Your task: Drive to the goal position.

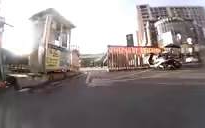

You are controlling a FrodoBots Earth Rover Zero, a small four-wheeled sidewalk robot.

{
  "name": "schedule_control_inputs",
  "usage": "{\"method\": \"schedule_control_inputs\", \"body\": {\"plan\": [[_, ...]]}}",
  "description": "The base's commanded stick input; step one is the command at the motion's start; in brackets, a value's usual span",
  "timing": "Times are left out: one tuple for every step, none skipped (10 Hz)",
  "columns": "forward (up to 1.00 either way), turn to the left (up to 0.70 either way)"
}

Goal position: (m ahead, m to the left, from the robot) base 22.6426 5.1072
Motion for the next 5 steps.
{"method": "schedule_control_inputs", "body": {"plan": [[0.7, 0.0], [0.7, 0.0], [0.7, 0.0], [0.7, 0.0], [0.7, 0.0]]}}
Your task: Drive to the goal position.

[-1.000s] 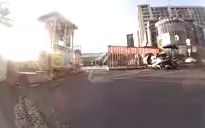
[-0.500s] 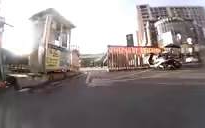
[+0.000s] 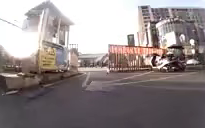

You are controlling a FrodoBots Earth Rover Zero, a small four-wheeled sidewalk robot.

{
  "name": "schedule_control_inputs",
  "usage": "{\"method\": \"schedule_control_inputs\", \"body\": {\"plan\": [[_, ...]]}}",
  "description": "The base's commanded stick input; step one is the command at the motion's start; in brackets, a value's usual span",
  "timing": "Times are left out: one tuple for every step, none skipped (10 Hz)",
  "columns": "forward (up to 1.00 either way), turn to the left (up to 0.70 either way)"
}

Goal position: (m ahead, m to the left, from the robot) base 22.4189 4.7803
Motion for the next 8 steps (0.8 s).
{"method": "schedule_control_inputs", "body": {"plan": [[0.7, 0.0], [0.7, 0.0], [0.7, 0.0], [0.7, 0.01], [0.7, 0.05], [0.7, 0.11], [0.7, 0.11], [0.7, 0.04]]}}
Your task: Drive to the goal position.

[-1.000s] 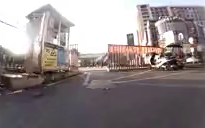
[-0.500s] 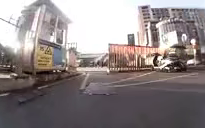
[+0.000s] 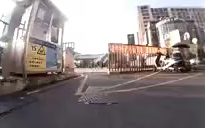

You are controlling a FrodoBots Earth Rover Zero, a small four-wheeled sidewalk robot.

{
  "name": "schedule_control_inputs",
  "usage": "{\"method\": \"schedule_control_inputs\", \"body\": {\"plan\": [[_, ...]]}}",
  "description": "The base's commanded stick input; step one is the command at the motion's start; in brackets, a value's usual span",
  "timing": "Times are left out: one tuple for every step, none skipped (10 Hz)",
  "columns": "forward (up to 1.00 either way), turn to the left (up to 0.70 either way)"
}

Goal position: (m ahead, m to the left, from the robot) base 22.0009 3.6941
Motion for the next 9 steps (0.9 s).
{"method": "schedule_control_inputs", "body": {"plan": [[0.7, 0.0], [0.7, 0.0], [0.7, 0.0], [0.7, 0.0], [0.7, 0.0], [0.7, 0.0], [0.7, 0.0], [0.7, 0.0], [0.7, 0.0]]}}
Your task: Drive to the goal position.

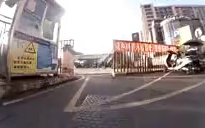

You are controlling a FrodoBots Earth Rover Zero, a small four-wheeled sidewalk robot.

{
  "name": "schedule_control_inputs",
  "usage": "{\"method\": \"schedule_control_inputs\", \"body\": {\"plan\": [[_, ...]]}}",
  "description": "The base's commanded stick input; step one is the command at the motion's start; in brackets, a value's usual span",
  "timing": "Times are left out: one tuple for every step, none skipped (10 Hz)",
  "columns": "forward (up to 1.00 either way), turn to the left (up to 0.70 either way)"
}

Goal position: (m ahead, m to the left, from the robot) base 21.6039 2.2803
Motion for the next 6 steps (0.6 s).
{"method": "schedule_control_inputs", "body": {"plan": [[0.7, 0.0], [0.7, 0.0], [0.7, 0.0], [0.7, 0.0], [0.7, 0.0], [0.7, 0.0]]}}
